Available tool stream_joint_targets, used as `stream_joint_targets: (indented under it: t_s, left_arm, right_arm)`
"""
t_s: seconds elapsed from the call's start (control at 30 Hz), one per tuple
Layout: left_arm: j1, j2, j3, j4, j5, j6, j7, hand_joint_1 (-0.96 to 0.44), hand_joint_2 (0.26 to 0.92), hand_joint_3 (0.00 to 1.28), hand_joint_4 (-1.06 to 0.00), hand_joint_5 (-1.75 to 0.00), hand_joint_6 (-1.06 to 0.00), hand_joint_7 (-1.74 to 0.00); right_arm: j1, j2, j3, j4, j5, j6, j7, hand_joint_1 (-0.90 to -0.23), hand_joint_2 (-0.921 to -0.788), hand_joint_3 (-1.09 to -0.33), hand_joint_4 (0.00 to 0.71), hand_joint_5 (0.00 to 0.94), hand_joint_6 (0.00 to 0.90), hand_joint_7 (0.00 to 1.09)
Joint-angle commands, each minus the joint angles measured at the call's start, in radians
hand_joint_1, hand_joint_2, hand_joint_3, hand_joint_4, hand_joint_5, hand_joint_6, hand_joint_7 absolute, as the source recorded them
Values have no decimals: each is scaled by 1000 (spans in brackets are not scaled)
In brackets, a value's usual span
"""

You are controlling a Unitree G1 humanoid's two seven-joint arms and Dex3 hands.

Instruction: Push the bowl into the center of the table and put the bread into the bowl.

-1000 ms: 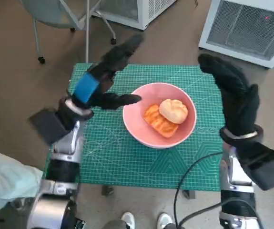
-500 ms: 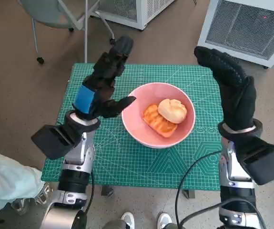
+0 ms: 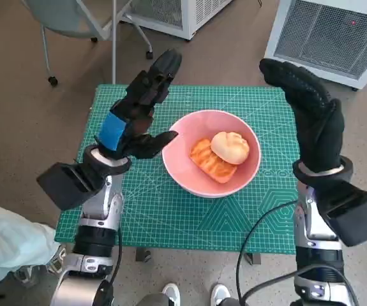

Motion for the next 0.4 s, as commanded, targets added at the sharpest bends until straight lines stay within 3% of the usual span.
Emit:
stream_joint_targets:
  t_s: [0.03,0.4]
  left_arm:
    - [-10,0,7,-25,-27,36,-12,-679,921,292,-77,-4,-207,-29]
    - [-13,-4,19,-40,-15,45,18,-654,921,277,-85,-6,-212,-32]
  right_arm:
    - [6,-11,5,2,-4,13,4,-727,-921,-779,117,0,-1,435]
    - [7,-23,4,-14,-7,32,-2,-728,-921,-778,117,1,-1,436]
